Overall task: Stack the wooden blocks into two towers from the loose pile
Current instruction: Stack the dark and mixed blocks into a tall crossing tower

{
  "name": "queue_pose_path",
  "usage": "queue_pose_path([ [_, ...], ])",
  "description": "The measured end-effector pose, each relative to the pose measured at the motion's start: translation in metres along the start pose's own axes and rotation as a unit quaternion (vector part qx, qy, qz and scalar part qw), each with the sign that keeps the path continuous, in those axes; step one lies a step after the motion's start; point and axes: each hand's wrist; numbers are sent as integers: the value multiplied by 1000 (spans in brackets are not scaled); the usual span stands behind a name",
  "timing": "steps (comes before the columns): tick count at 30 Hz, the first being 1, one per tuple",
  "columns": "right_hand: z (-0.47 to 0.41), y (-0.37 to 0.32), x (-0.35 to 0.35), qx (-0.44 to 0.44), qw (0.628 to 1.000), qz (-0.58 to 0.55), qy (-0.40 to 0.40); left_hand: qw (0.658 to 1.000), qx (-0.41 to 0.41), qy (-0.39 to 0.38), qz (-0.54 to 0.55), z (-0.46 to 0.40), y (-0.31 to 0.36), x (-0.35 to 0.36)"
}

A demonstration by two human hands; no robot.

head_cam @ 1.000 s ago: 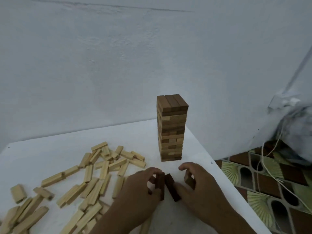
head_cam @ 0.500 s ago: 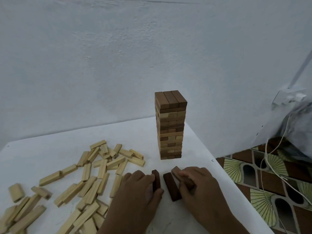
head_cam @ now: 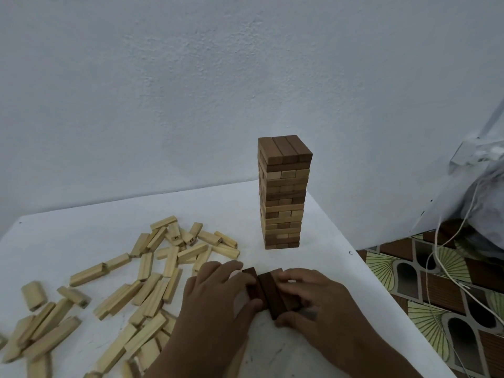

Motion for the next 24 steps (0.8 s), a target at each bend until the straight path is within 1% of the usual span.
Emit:
queue_pose_path([
  [2,-1,2,4,-3,1000,1,8,1000,-3,-26,-15,-1,-1,0],
  [5,-2,3,5,-3,1000,-2,16,999,-5,-43,-8,-2,1,-5],
  [8,-3,3,5,-8,1000,-7,21,997,23,-72,-10,-4,-3,-4],
  [12,-3,4,4,-10,1000,2,7,998,42,-47,10,-3,-13,-5],
  [14,-3,3,4,-7,1000,3,10,997,45,-53,14,-2,-10,-9],
  [16,-3,1,5,-4,1000,-7,18,996,36,-81,-16,-1,-9,-10],
  [17,-3,1,6,-5,1000,-13,20,995,34,-92,-13,-1,-7,-14],
  [18,-3,2,7,-8,1000,-18,21,996,35,-82,-29,-1,-6,-17],
  [19,-3,2,7,-11,999,-22,25,995,31,-90,-30,-2,-4,-18],
  [20,-3,2,7,-12,999,-23,29,996,37,-71,-28,-2,-4,-16],
  [22,-4,2,7,-14,999,-27,28,997,34,-72,11,-2,-6,-13],
  [24,-5,1,7,-11,999,-27,20,997,40,-72,-2,-2,-6,-13],
])
Point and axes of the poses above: each hand's wrist, its own z-axis away from the middle knuckle, its own x-axis out of the palm, y = z × x, and after that the axes turned 2 degrees about z, right-handed
